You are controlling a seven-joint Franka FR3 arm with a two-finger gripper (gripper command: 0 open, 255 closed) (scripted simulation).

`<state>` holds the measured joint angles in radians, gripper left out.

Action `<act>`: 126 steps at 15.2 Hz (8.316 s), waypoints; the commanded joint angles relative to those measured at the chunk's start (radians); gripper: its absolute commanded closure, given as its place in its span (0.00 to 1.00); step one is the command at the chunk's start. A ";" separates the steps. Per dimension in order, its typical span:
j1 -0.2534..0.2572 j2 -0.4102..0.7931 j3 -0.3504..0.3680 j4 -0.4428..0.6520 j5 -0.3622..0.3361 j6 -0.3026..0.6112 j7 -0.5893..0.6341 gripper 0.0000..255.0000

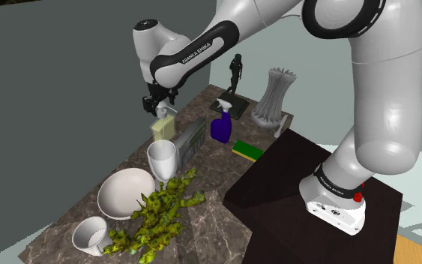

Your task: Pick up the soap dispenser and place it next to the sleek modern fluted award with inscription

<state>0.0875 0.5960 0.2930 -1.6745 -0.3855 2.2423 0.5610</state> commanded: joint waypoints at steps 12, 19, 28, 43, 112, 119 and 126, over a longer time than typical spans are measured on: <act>0.000 0.001 0.000 0.001 0.000 0.000 0.000 1.00; -0.007 -0.045 0.013 0.013 0.021 -0.055 -0.019 1.00; -0.015 -0.102 0.029 0.049 0.051 -0.144 -0.047 1.00; -0.018 -0.167 0.047 0.156 0.090 -0.309 -0.089 1.00; -0.349 -0.962 -0.247 -0.276 0.300 -0.562 -0.786 1.00; -0.377 -1.015 -0.310 -0.367 0.285 -0.517 -0.868 1.00; -0.377 -1.028 -0.312 -0.472 0.282 -0.425 -0.860 1.00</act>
<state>-0.2895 -0.4311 -0.0181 -2.1321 -0.1027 1.8031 -0.2996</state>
